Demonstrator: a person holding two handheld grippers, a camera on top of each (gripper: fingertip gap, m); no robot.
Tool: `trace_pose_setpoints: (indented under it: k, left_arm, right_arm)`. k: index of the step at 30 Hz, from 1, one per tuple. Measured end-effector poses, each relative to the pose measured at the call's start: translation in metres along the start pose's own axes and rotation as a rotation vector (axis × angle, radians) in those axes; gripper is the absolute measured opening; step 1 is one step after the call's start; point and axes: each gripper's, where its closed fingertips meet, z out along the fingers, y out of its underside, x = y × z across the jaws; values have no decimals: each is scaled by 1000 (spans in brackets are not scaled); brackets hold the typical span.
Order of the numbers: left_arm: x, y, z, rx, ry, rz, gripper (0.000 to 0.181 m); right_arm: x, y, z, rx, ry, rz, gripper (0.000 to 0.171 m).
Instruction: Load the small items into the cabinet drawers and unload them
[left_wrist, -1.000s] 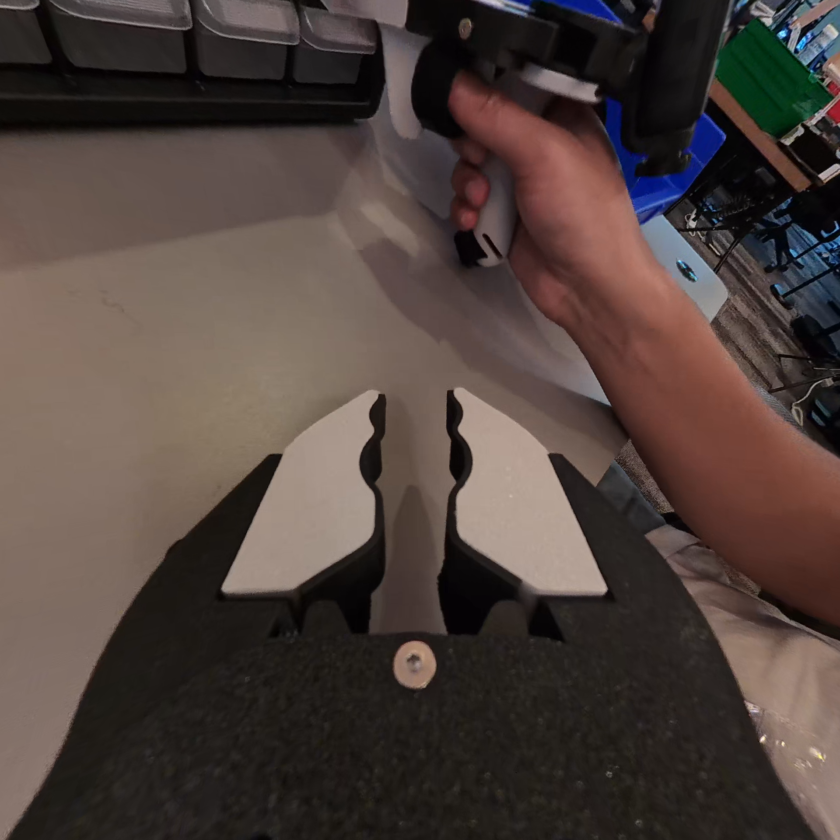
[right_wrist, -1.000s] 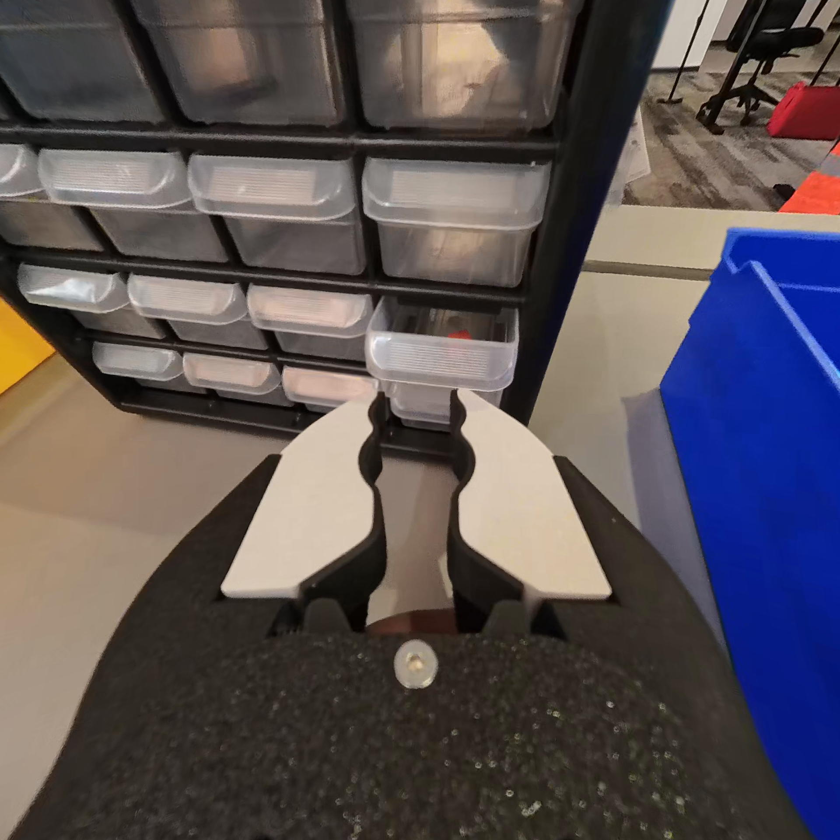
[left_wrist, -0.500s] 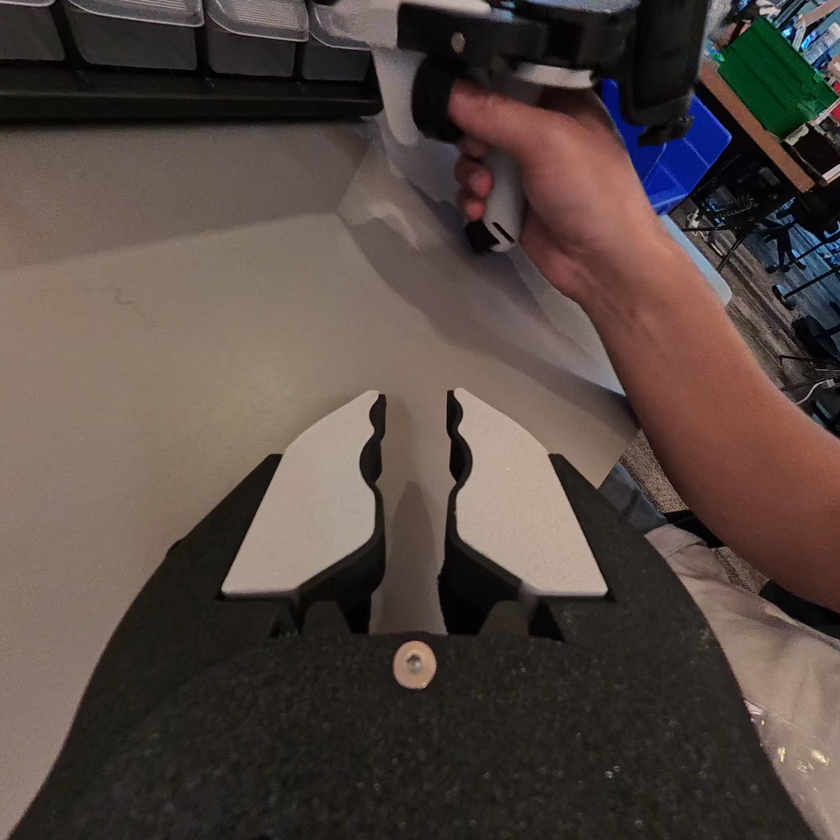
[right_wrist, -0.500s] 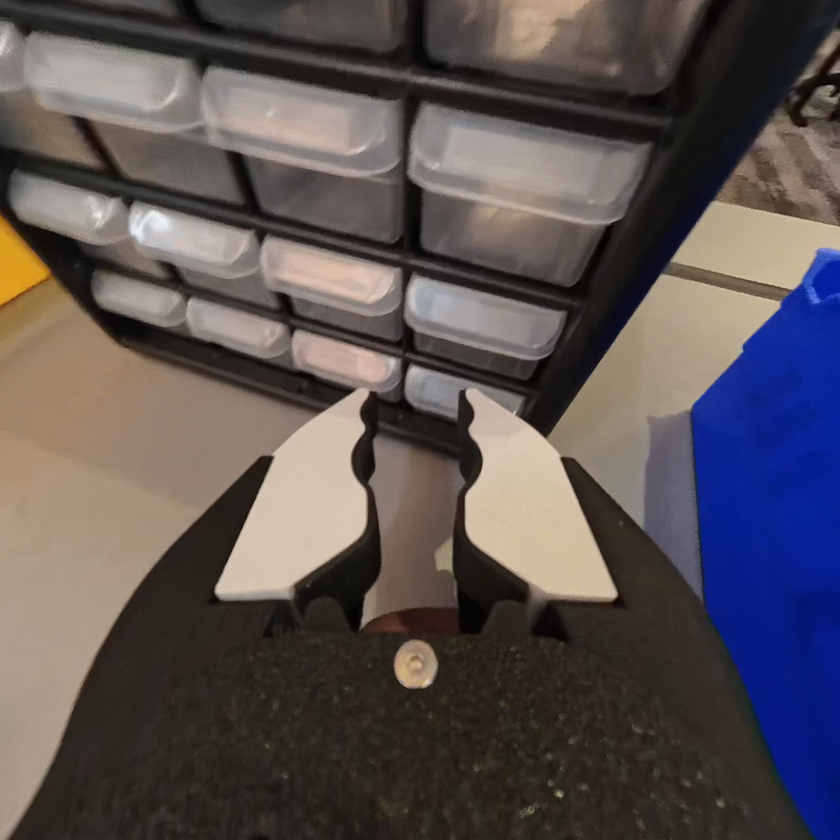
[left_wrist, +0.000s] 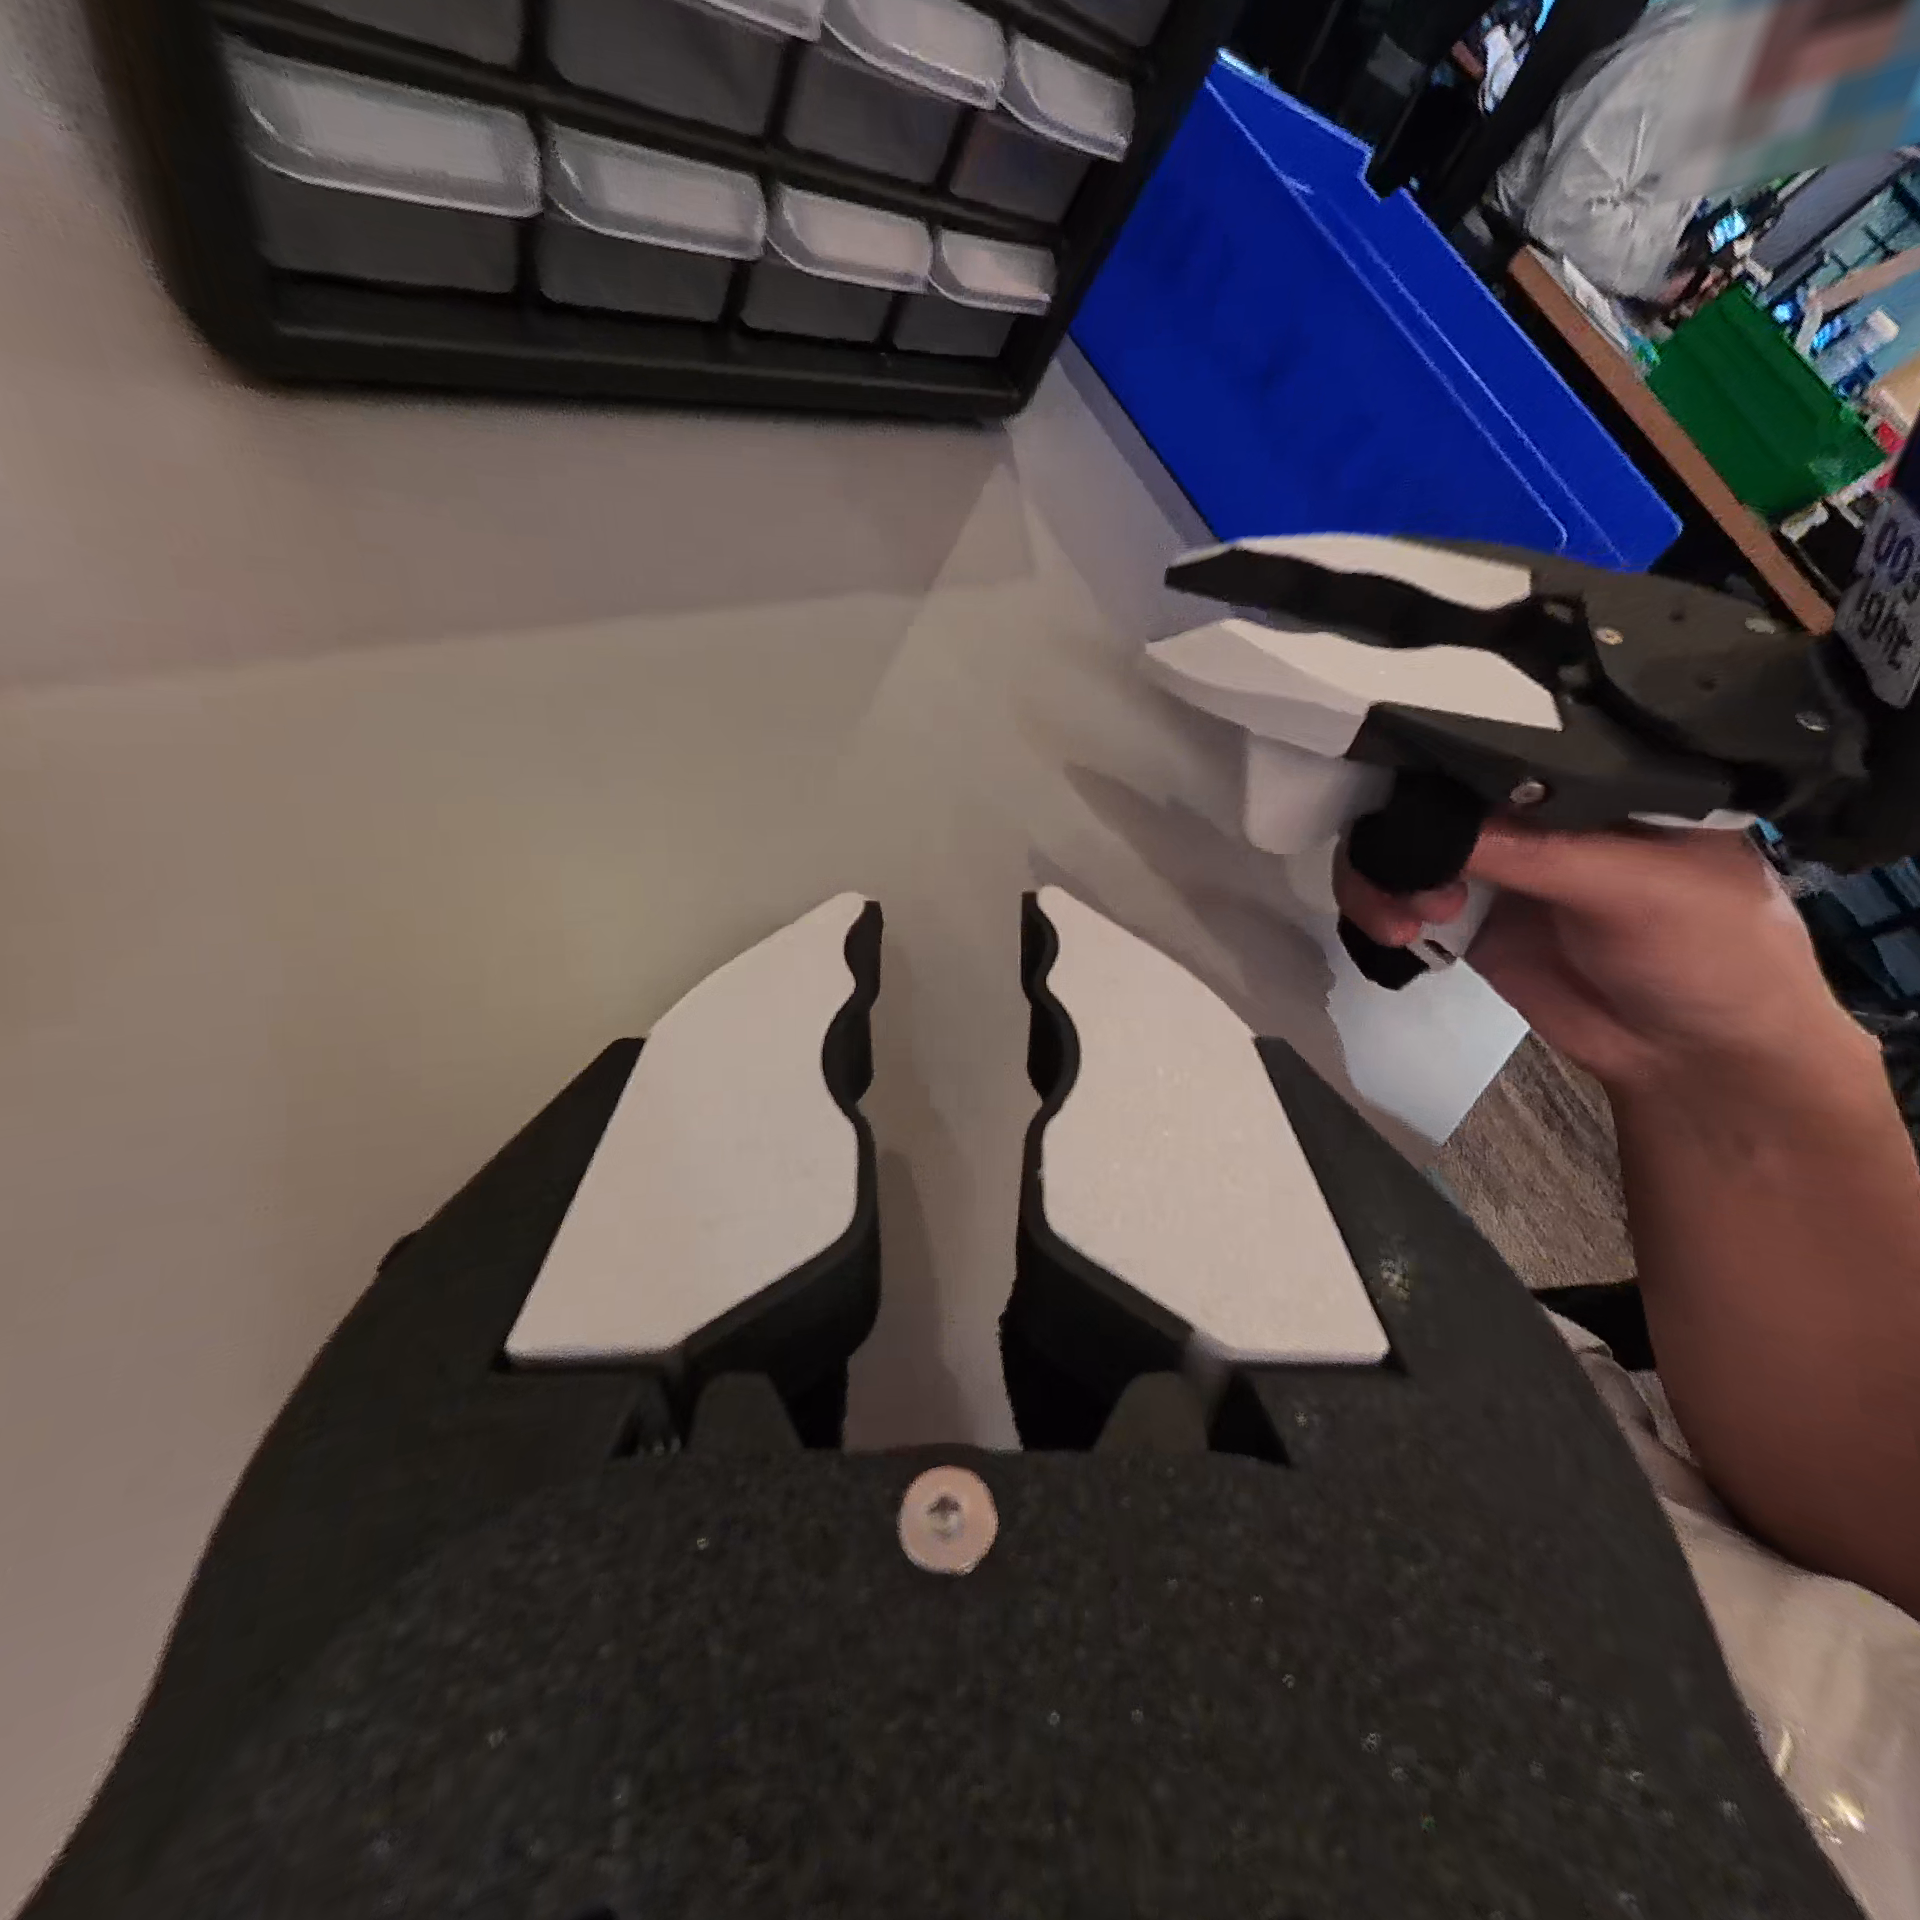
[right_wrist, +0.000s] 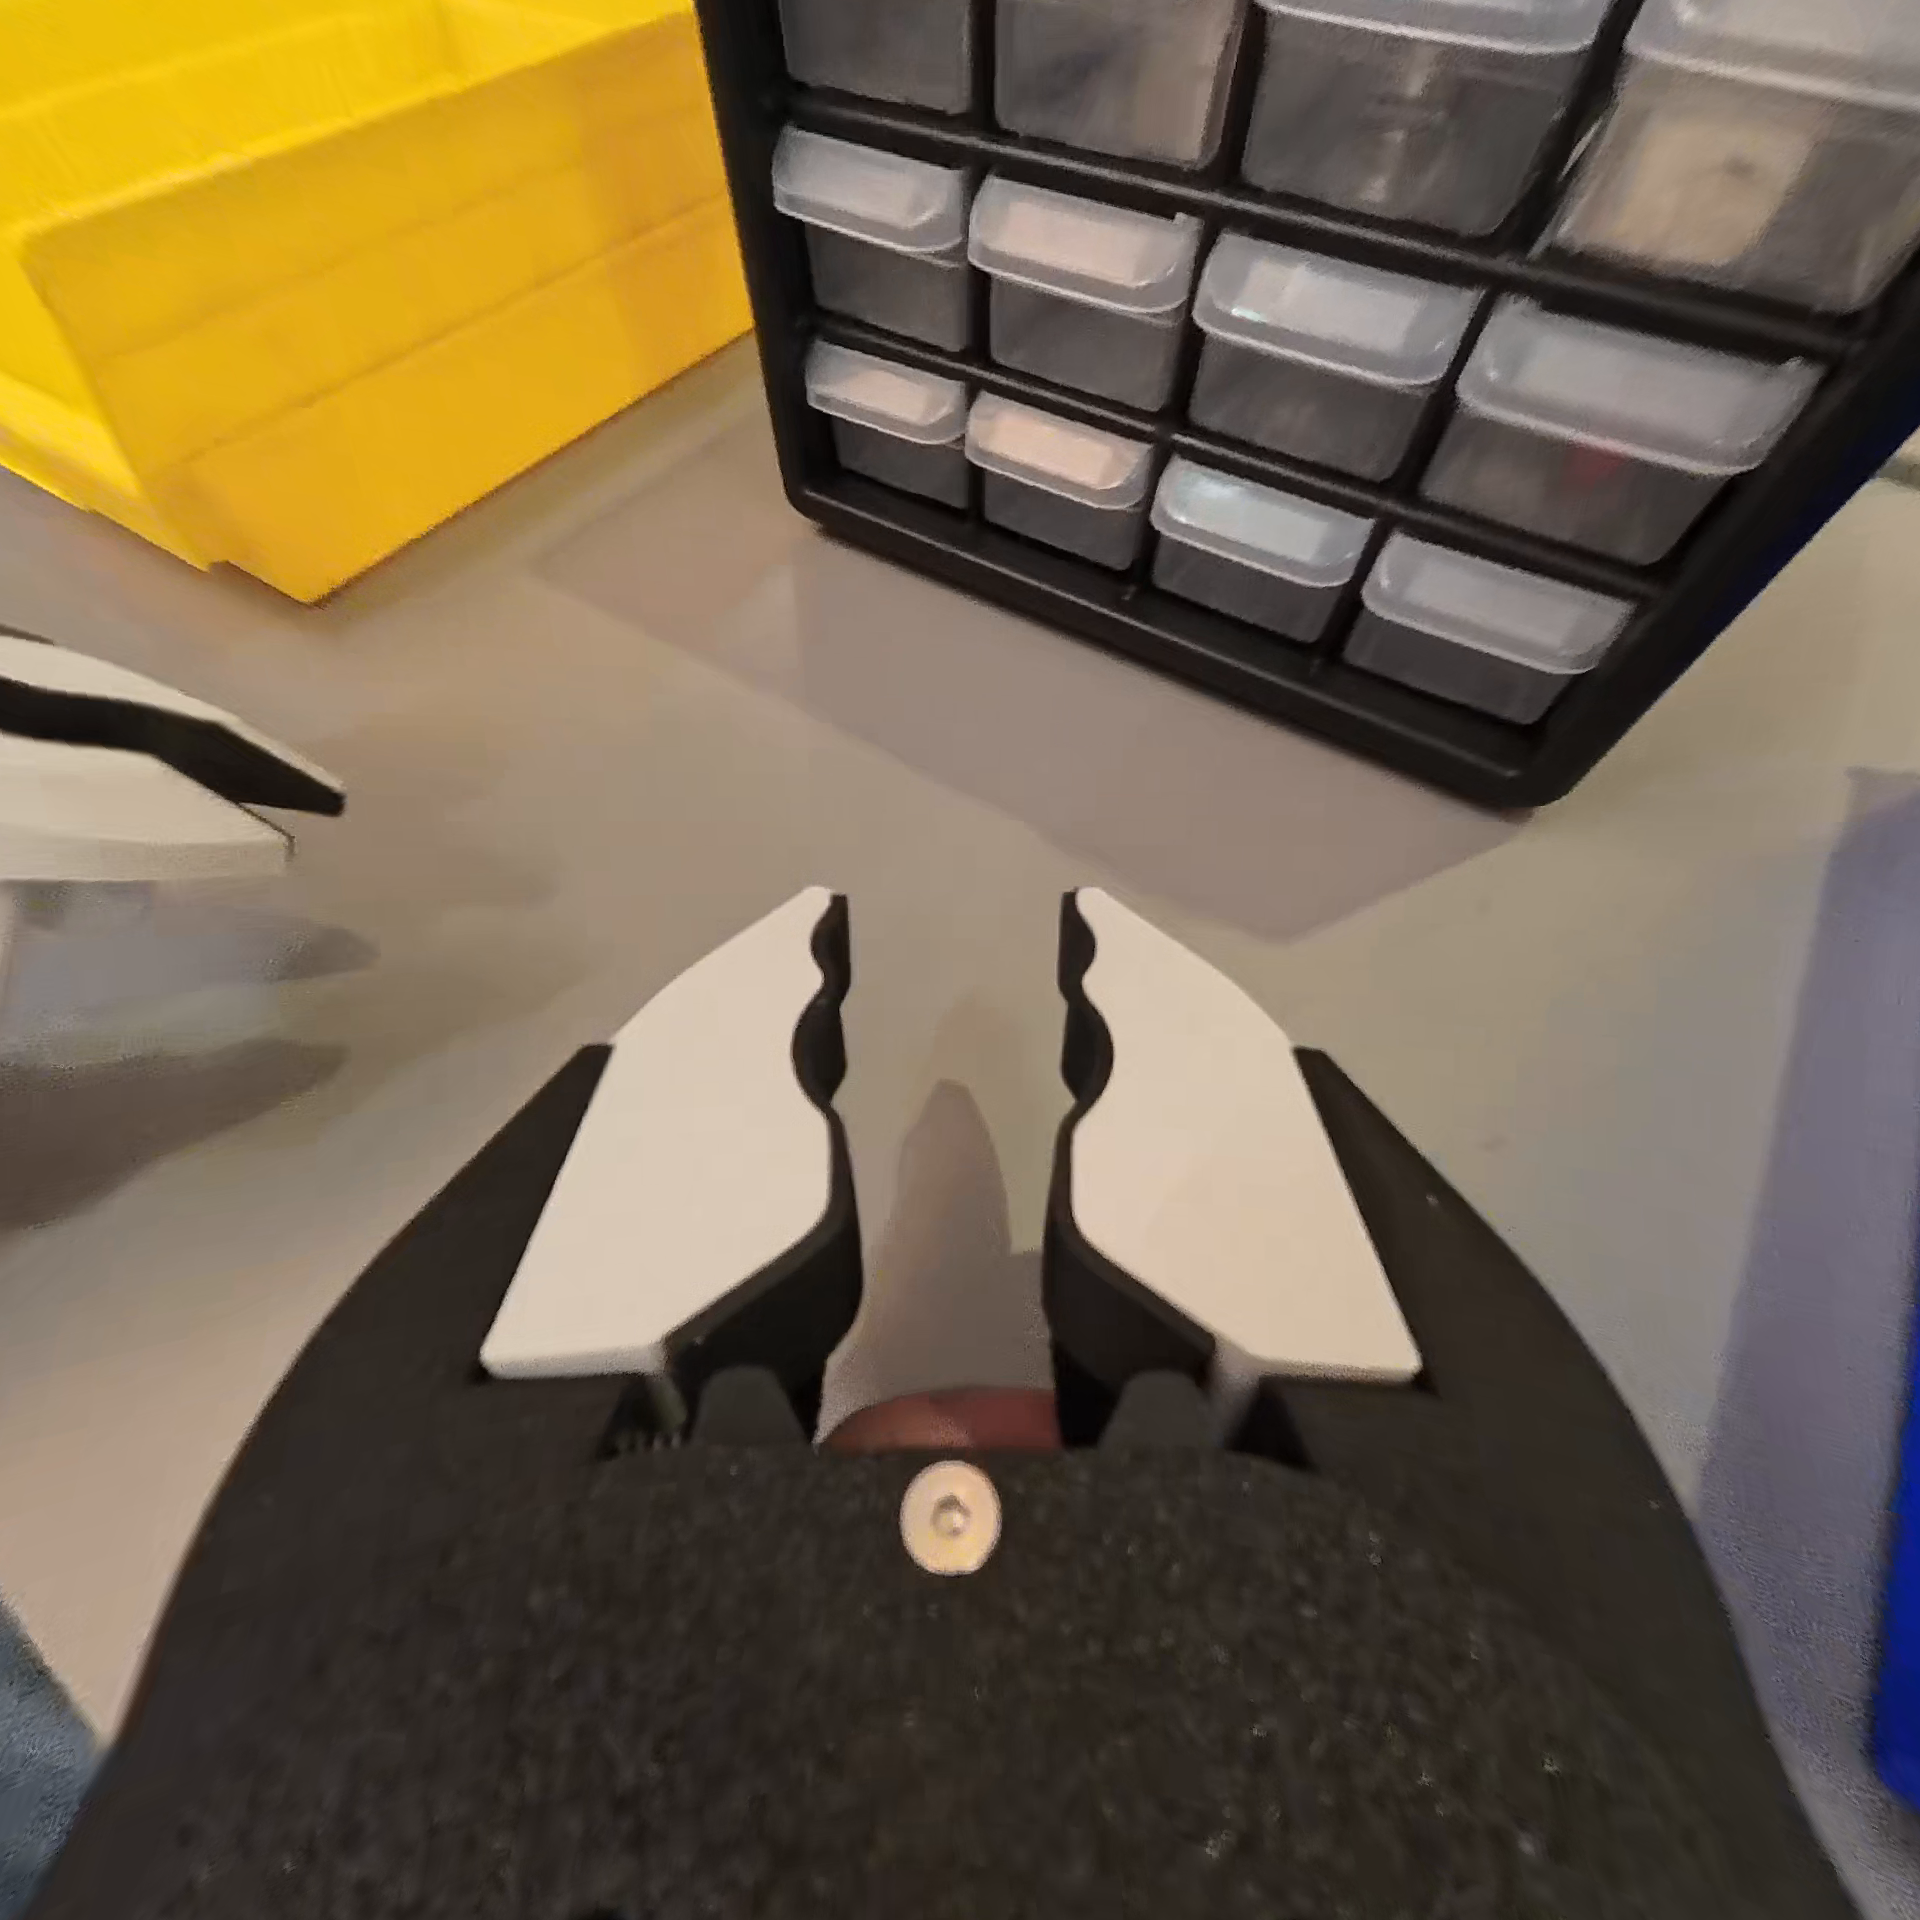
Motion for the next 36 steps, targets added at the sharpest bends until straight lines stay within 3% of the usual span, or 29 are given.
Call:
trace_pose_setpoints:
  k: [12,22,28,32,36]
  left_arm:
    - [-8,1,0,-5,-22,-12,25]
    - [-14,-1,-2,6,-36,-28,25]
    - [-38,-9,-13,32,-109,-37,25]
    - [-55,-17,-26,74,-142,-73,25]
    - [-65,-20,-31,86,-162,-83,25]
  right_arm:
    - [-8,13,7,-51,-4,-10,39]
    - [-14,-1,14,-36,8,-67,39]
    - [-35,-64,44,75,101,-503,39]
    - [-34,-97,92,104,272,-892,36]
    - [-25,-119,126,124,443,-1125,34]
